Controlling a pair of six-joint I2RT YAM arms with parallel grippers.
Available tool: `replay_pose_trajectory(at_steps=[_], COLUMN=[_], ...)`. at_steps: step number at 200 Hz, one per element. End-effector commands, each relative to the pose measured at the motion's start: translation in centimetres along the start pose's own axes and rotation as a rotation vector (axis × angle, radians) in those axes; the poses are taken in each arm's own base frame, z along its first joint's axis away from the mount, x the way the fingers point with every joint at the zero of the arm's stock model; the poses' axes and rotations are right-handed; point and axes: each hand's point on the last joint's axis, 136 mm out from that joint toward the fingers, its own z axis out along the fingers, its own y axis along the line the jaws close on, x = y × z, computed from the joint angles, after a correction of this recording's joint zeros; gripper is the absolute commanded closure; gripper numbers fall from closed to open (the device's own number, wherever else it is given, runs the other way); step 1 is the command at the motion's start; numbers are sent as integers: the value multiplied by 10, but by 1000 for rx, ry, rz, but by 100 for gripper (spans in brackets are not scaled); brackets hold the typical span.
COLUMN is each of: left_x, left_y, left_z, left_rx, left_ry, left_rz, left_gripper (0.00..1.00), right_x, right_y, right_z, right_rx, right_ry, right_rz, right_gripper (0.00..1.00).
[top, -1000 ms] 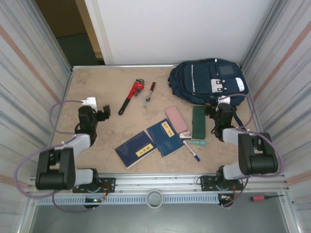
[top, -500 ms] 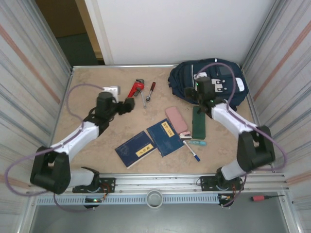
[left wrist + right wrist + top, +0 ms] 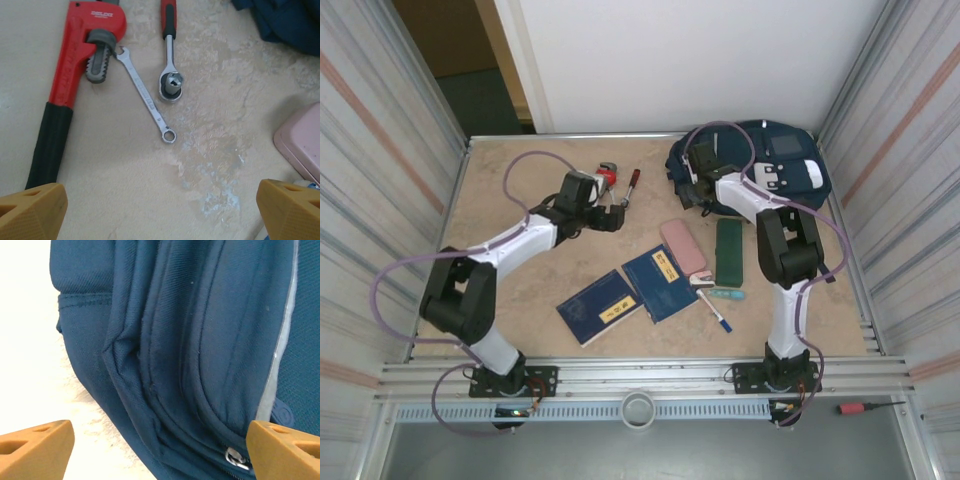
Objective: Pack the student bag
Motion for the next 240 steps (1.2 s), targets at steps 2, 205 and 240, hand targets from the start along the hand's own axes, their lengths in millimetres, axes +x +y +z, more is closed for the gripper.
replay_pose_trajectory(at_steps=[2, 205, 240], left_x=[-7, -12, 0], left_y=[-10, 64, 93], left_z=[21, 153, 141], left_rx=[-55, -374, -388], left_ry=[60, 323, 330], left_rz=[112, 159, 67], left_gripper=[8, 55, 56], right_x=[8, -4, -13], right_y=[0, 18, 46], right_z=[11, 11, 8], right_rx=[23, -120, -197], right_ry=[62, 13, -12], right_rz=[-47, -74, -167], right_gripper=[18, 100, 100])
